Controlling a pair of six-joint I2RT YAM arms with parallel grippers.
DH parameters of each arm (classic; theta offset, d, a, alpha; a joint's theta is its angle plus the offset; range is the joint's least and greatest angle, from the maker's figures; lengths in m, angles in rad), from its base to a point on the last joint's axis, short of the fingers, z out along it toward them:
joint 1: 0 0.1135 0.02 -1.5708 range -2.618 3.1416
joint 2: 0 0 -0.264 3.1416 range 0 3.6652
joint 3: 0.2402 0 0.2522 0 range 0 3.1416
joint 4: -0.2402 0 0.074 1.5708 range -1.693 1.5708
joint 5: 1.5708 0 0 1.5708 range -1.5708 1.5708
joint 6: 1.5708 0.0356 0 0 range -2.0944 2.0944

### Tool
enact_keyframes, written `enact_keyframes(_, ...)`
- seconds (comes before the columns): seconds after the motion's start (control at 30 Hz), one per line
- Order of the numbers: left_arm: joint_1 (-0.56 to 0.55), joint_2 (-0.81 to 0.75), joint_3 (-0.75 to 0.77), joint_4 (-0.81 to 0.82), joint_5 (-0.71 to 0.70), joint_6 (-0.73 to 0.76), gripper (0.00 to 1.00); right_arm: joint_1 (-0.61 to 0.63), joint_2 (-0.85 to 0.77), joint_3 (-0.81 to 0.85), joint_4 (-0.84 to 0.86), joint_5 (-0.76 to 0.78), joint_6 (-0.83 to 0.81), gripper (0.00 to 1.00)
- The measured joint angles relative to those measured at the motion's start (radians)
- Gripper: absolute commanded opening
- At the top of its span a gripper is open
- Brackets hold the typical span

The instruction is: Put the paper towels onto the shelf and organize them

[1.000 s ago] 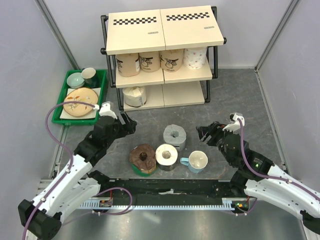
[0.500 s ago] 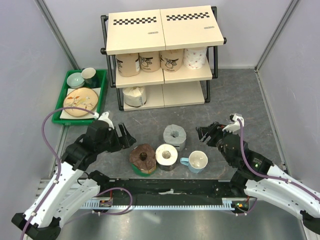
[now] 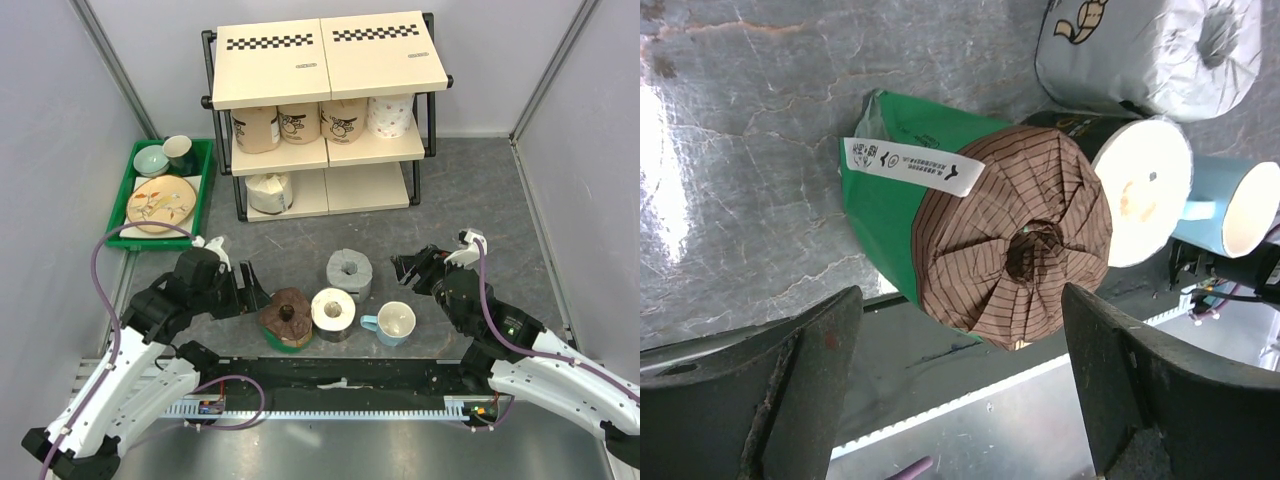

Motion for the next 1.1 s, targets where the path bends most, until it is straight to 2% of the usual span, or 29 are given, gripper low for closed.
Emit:
enact_keyframes(0.43,-0.029,0.045,-0.056,0.047,0.016,-0.003,0.86,0.0,0.0,-0.005,0.0,0.0,0.013,0.72)
enact_keyframes(0.93,-0.236,0.16,-0.079,0.12,-0.121,-0.089,0.86,0.0,-0.029,-0.015,-0.011,0.0,0.024,0.72)
enact_keyframes(1.1,-0.257,0.164,-0.099,0.125,-0.171,-0.119,0.8,0.0,-0.034,-0.016,-0.015,0.0,0.024,0.73)
